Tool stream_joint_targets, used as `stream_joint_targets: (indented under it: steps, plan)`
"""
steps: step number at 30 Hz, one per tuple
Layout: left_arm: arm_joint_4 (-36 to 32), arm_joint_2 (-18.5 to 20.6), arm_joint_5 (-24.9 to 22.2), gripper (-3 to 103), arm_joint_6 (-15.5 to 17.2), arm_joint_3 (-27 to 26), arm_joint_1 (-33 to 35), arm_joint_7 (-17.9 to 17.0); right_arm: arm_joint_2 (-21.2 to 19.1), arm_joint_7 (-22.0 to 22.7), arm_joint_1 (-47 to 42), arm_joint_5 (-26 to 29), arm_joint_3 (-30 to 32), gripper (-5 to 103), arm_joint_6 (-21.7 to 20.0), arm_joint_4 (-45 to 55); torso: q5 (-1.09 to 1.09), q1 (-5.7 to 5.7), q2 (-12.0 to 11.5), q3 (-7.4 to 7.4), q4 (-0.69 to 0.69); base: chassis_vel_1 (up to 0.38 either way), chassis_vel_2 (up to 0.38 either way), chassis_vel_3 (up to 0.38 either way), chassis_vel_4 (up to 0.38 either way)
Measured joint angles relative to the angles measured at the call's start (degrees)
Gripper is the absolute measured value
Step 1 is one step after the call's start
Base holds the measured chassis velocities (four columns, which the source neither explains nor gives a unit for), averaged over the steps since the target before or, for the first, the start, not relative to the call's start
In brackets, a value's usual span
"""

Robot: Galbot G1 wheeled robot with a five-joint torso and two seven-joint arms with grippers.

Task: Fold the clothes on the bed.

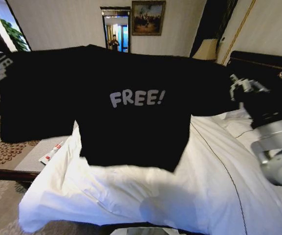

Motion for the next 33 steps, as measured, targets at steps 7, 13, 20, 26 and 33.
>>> stream_joint_targets:
  steps: [7, 13, 20, 26, 33]
  plan:
    - [1.1, -2.9, 30.2, 0, 5.4, 24.5, 7.8, 0.4, 8.0, 10.8, -10.6, -3.1, -18.0, 1, -9.2, -0.6, 0.01, 0.02, 0.0, 0.02, -0.05, 0.0, 0.0, 0.0, 0.0]
    - [6.0, -2.4, 39.8, 0, 5.5, 37.2, 5.2, 1.2, 10.0, 13.8, -8.7, -5.4, -31.8, 1, -9.4, -5.3, -0.01, 0.0, 0.0, 0.01, 0.02, 0.0, 0.0, 0.0, 0.0]
    - [18.5, -3.0, 43.2, 0, 3.6, 47.8, -4.8, 1.5, 12.6, 9.3, -1.4, -12.5, -39.7, 1, -5.8, -18.5, 0.02, 0.03, 0.0, 0.02, 0.0, 0.0, 0.0, 0.0, 0.0]
    - [26.3, -5.0, 48.1, 0, 2.3, 57.0, -12.4, 2.8, 15.1, 6.4, 5.8, -16.4, -44.4, 1, -3.9, -28.3, 0.0, 0.01, 0.0, 0.01, 0.01, 0.0, 0.0, 0.0, 0.0]
    - [36.7, -9.3, 52.1, 0, 0.6, 65.9, -22.5, 3.0, 18.0, 2.6, 13.6, -20.4, -49.3, 1, -1.0, -39.1, 0.02, 0.02, 0.0, 0.02, 0.0, 0.0, 0.0, 0.0, 0.0]
